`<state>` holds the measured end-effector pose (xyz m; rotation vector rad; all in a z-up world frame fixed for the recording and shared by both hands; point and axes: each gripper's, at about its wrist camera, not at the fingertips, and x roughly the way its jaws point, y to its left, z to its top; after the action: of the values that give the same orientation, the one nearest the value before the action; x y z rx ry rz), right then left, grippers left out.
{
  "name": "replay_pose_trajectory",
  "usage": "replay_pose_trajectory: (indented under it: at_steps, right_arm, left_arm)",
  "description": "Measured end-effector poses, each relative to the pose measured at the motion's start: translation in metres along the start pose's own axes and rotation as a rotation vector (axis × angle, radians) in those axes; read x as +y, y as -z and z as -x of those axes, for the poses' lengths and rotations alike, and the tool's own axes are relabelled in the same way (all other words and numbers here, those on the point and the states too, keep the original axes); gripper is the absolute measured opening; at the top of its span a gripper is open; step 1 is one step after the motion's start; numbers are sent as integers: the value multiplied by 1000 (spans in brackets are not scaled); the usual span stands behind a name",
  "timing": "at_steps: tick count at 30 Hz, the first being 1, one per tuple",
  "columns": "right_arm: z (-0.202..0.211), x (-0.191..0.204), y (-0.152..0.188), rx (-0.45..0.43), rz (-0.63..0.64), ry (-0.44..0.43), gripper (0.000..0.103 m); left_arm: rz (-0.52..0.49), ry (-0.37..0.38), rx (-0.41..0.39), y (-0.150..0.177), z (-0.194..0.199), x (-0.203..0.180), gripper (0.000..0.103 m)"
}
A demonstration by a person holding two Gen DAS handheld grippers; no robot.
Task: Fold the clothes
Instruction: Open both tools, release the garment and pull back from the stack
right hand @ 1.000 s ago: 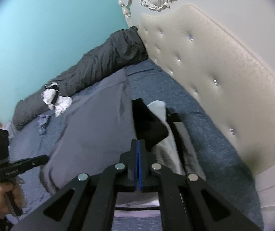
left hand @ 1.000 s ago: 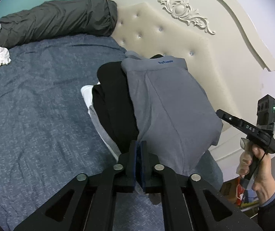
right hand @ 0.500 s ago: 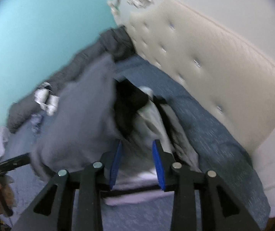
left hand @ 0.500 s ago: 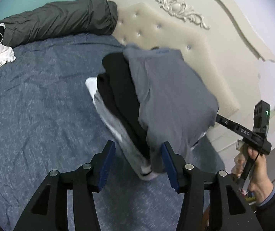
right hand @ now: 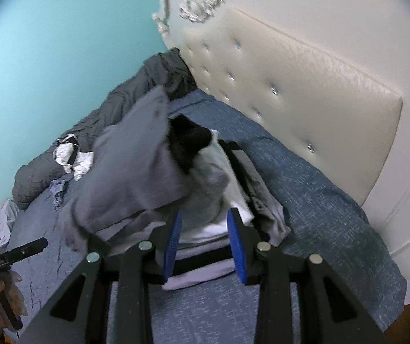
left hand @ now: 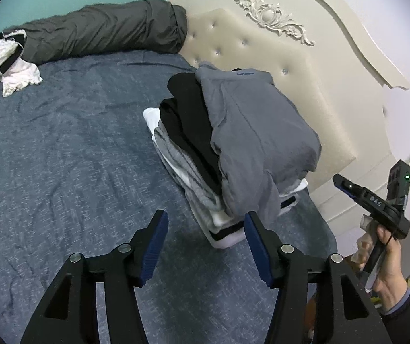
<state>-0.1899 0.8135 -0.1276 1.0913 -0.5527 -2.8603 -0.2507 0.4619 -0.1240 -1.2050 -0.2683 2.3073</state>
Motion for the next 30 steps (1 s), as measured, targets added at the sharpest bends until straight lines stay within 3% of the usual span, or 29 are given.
replay_pose_trajectory:
  at_steps: [11, 17, 22, 26, 30]
  right_arm:
    - [74, 40, 12, -101, 54, -3, 43]
    - [116, 57, 22, -151, 52, 41, 61]
    - [149, 71, 35, -192, 51, 77, 62]
    - [172, 82, 49, -213, 48, 112, 76]
    - [192, 96, 66, -233, 56, 140, 78]
  left_arm:
    - [-75, -18, -68, 23, 62, -41, 69]
    - [-132, -22, -110, 35, 97, -66, 76]
    - [-173, -23, -143, 46, 124, -84, 79]
    - [-196, -19, -166, 55, 144, -93, 83]
    - [-212, -26, -186, 63, 157, -95, 89]
